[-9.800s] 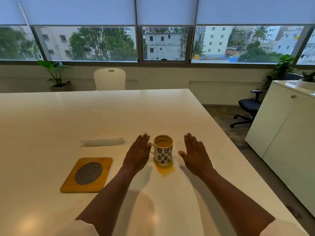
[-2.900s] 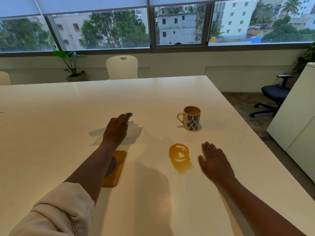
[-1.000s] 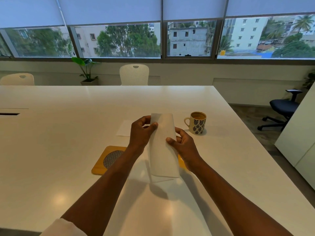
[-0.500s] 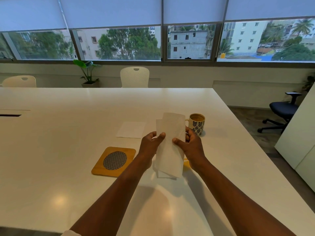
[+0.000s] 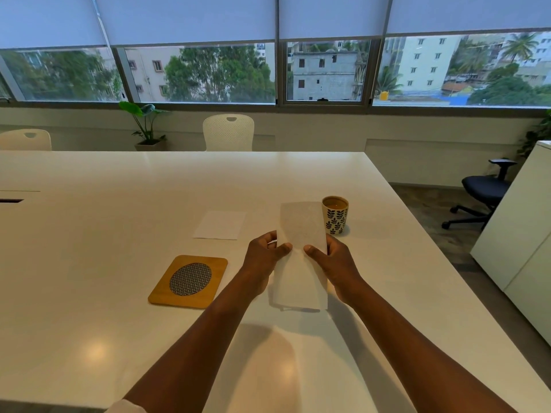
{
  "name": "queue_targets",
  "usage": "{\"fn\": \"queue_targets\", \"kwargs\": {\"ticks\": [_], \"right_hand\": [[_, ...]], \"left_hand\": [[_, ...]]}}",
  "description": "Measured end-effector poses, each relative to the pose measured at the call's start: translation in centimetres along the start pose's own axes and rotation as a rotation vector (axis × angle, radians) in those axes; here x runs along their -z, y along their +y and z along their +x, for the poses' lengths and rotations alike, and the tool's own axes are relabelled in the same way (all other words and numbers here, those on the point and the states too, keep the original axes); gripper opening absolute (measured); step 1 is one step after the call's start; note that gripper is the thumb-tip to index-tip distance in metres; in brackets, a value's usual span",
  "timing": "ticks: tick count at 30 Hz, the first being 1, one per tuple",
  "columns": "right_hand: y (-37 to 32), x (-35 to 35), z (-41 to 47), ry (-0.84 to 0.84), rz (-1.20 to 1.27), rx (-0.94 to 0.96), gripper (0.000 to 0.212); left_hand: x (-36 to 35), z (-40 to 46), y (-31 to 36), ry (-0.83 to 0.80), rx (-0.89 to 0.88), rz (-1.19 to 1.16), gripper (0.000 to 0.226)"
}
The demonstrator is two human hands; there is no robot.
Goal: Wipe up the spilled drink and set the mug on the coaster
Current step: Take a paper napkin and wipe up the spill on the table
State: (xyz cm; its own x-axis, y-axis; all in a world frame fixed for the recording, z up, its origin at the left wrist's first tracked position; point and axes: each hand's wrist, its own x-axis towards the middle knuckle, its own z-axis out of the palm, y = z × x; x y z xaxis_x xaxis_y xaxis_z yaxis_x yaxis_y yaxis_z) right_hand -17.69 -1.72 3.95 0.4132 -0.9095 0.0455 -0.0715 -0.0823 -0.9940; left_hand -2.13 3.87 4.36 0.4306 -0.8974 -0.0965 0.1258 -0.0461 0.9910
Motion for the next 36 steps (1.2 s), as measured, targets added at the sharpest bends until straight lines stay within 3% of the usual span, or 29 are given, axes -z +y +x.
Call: {"fn": "queue_targets", "kwargs": {"ticks": [9,14,20,24,30,36], "right_hand": [[-0.1,1.7,0.6,0.094,-0.076,0.004,0.020],[-1.5,4.3,1.7,0.200,-0.236,0.067,0.025],[-2.6,7.3,2.6,0.269,-0.651,0.278,0.024],[-0.5,8.0,2.0,0.257,-0.938,0.319,0.033],[4.8,7.5,2.5,0.154,-1.251,0.037,0.046],[8.0,6.7,4.0,0.029,-1.331,-0.060,0.048]], "left_hand": [[0.2,1.0,-1.2,-0.017,-0.048,0.077,0.035],[3.2,1.7,-4.0,0.079,-0.260,0.869,0.040],[5.5,2.5,-8.1,-0.090,-0.153,1.407,0.056],[5.5,2.6,-8.9,-0.036,-0.222,1.470,0.056],[5.7,2.6,-9.5,-0.034,-0.258,1.472,0.056],[5.8,2.5,-9.9,-0.011,-0.285,1.456,0.055]]}}
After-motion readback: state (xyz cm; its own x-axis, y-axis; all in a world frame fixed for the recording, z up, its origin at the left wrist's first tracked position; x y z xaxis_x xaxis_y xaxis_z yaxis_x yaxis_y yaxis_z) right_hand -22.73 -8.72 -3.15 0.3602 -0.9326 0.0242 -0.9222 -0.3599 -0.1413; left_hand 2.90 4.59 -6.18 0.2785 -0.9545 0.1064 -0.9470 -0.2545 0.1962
